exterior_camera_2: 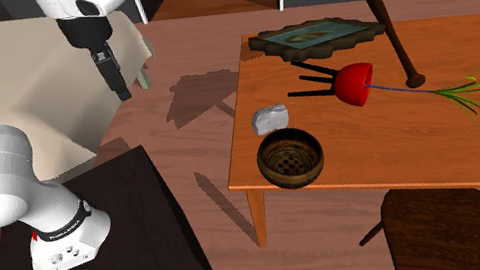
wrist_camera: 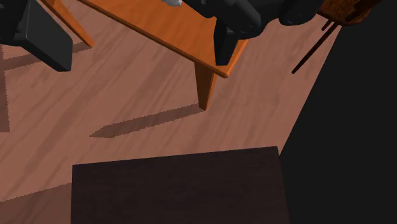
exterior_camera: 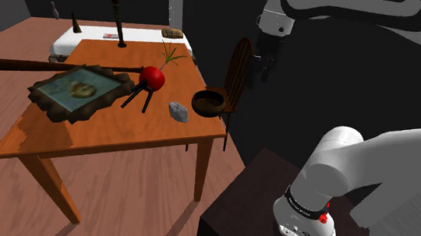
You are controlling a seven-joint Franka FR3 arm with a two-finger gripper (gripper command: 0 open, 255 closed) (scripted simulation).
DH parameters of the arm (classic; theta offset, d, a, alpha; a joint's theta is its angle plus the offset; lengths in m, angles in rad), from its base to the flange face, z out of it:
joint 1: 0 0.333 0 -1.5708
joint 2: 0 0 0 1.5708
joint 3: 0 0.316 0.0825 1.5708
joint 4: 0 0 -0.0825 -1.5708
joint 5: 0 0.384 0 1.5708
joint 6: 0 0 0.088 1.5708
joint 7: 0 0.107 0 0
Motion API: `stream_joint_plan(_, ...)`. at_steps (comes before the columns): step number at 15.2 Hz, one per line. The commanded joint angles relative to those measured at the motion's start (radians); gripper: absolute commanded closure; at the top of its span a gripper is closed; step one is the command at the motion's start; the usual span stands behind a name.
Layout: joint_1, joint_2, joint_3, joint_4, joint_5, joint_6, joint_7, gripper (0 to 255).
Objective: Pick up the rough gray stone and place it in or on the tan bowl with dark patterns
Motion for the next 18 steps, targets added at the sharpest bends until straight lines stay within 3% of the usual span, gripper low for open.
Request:
stream_joint_plan(1, 0.000, 0.000, 0.000, 0.000, 0.000, 0.000, 0.000, 0)
stream_joint_plan(9, 0.016, 0.225, -0.015, -0.035, 0.018, 0.291, -0.016, 0)
stream_joint_plan(18, 0.041, 0.546, -0.032, 0.042, 0.062, 0.567, -0.051, 0)
